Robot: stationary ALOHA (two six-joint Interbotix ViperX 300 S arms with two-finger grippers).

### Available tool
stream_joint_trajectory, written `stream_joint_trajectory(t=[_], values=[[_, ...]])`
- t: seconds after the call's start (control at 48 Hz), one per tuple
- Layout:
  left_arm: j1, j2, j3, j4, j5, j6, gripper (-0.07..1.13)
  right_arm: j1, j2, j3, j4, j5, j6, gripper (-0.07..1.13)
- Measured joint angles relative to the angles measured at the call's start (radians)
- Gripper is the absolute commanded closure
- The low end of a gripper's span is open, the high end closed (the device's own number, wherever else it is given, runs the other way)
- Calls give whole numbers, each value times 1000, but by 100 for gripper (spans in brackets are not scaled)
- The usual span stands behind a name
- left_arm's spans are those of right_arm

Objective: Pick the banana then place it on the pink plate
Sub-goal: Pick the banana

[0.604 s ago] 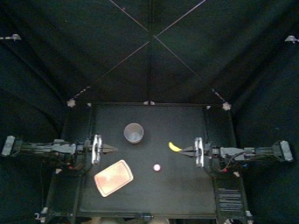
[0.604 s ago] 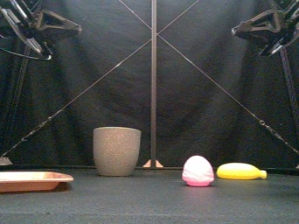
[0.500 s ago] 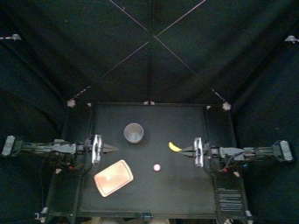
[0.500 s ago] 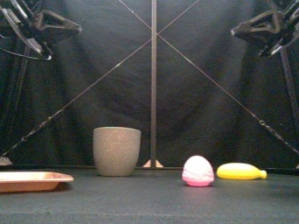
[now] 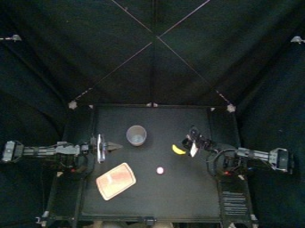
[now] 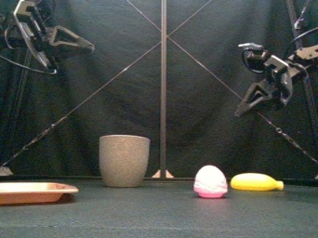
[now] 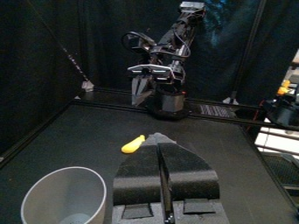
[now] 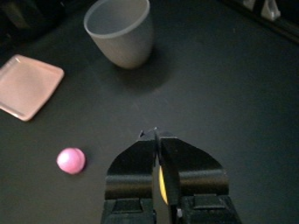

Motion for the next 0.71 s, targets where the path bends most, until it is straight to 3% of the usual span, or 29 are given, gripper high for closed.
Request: stream_joint_trajectory(t=[0.062,0.229,0.333,0.708], values=[[0,0,0,0,2,0,96,-8,0,0,0,46,0,70],[0,0,0,0,-2,2,96,-5,2,2,18,98,21,21],[0,0,0,0,-2,2,96,-2,21,2,23,95,29,-2],[3,0,0,2,-9,3,96,-17,179,8,-3,81,31,0]])
